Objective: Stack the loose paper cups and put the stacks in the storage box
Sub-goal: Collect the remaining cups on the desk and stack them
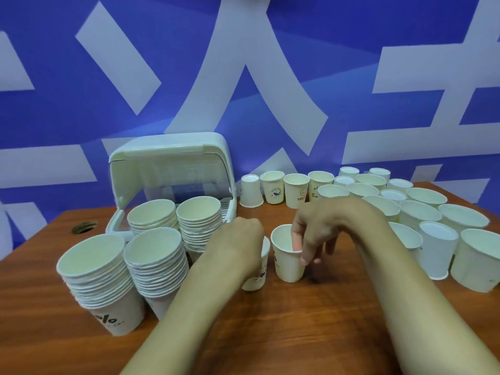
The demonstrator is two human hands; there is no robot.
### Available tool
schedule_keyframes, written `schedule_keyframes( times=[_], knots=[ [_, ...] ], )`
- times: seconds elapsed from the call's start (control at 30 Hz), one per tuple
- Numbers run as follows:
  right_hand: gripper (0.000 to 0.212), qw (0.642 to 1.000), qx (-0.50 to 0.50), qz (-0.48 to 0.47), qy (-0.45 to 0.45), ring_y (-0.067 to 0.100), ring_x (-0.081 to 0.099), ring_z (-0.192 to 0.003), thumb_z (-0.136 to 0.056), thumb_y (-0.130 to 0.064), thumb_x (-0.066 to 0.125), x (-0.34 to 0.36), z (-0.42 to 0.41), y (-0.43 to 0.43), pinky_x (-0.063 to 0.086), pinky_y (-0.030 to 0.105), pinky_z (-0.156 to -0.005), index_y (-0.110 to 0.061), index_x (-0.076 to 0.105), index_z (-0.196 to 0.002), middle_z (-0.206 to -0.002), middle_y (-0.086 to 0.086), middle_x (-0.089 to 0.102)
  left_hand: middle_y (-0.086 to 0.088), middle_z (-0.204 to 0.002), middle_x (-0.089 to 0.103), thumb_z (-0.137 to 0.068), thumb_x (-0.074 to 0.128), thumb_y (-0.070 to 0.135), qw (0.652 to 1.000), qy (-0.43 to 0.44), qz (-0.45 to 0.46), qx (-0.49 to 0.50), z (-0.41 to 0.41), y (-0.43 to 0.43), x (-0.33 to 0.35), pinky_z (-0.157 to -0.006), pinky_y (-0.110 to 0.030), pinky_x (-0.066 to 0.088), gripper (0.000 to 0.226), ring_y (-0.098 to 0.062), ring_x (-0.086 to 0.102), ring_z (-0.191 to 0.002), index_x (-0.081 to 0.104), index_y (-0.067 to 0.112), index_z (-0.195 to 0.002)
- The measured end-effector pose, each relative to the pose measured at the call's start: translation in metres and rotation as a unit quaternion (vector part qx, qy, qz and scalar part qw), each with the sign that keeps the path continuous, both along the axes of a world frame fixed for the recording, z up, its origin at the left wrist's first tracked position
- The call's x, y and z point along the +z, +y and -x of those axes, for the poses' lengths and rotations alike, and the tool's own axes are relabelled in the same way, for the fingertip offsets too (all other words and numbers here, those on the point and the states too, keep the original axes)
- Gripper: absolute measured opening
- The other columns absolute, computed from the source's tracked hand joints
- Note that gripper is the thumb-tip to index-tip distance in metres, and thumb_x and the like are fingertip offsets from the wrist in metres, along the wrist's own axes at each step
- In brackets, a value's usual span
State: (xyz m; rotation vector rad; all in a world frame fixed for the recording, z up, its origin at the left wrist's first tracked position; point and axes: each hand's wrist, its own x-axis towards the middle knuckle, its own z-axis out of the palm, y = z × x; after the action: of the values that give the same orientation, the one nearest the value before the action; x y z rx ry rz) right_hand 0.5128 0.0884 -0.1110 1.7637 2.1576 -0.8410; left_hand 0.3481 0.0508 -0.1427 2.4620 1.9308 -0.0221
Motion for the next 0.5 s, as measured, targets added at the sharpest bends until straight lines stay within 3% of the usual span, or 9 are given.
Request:
schedule_keyframes(
  times=[0.13,0.23,0.33,0.43,0.5],
  knots=[
    [0.019,1.0,0.01,0.029,-0.007,0.008,0.067,-0.061,-0.081,-0.008,0.08,-0.002,0.002,0.0,0.048,0.018,-0.051,-0.016,0.067,-0.093,-0.065,-0.002,0.069,-0.007,-0.101,0.062,-0.07,0.085,0.031,1.0,-0.013,0.014,-0.01,0.003,-0.002,0.004,-0.078,-0.037,0.056,0.043,-0.027,0.063,-0.097,0.063,0.014,-0.103],
    [0.025,0.999,0.015,0.035,0.01,0.008,0.068,-0.063,-0.079,-0.012,0.083,0.007,-0.003,-0.006,0.048,0.018,-0.051,-0.016,0.07,-0.099,-0.073,0.002,0.073,-0.006,-0.099,0.061,-0.067,0.085,0.042,0.999,-0.039,-0.007,-0.014,0.003,-0.006,0.011,-0.072,-0.036,0.052,0.043,-0.026,0.062,-0.092,0.056,0.019,-0.089],
    [0.024,0.995,0.012,-0.001,0.103,0.009,0.07,-0.068,-0.078,-0.018,0.085,0.024,-0.024,-0.013,0.047,0.02,-0.052,-0.016,0.074,-0.099,-0.091,0.003,0.076,-0.003,-0.092,0.066,-0.071,0.078,0.053,0.995,-0.069,-0.073,-0.015,0.007,-0.01,0.025,-0.066,-0.034,0.051,0.042,-0.023,0.063,-0.085,0.069,0.017,-0.09],
    [0.013,0.976,-0.025,-0.062,0.208,0.011,0.07,-0.069,-0.082,-0.027,0.082,0.037,-0.053,-0.018,0.051,0.024,-0.056,-0.019,0.078,-0.09,-0.081,-0.003,0.073,0.001,-0.079,0.065,-0.078,0.071,0.051,0.983,-0.11,-0.145,0.006,0.005,-0.001,0.054,-0.061,-0.032,0.048,0.029,-0.021,0.062,-0.076,0.072,0.022,-0.081],
    [0.01,0.965,-0.068,-0.124,0.22,0.012,0.071,-0.068,-0.084,-0.028,0.08,0.036,-0.063,-0.009,0.054,0.026,-0.057,-0.019,0.078,-0.086,-0.081,-0.001,0.074,0.0,-0.072,0.056,-0.079,0.071,0.046,0.98,-0.096,-0.175,0.007,-0.011,0.021,0.079,-0.054,-0.03,0.039,0.027,-0.024,0.058,-0.071,0.065,0.02,-0.076]
  ],
)
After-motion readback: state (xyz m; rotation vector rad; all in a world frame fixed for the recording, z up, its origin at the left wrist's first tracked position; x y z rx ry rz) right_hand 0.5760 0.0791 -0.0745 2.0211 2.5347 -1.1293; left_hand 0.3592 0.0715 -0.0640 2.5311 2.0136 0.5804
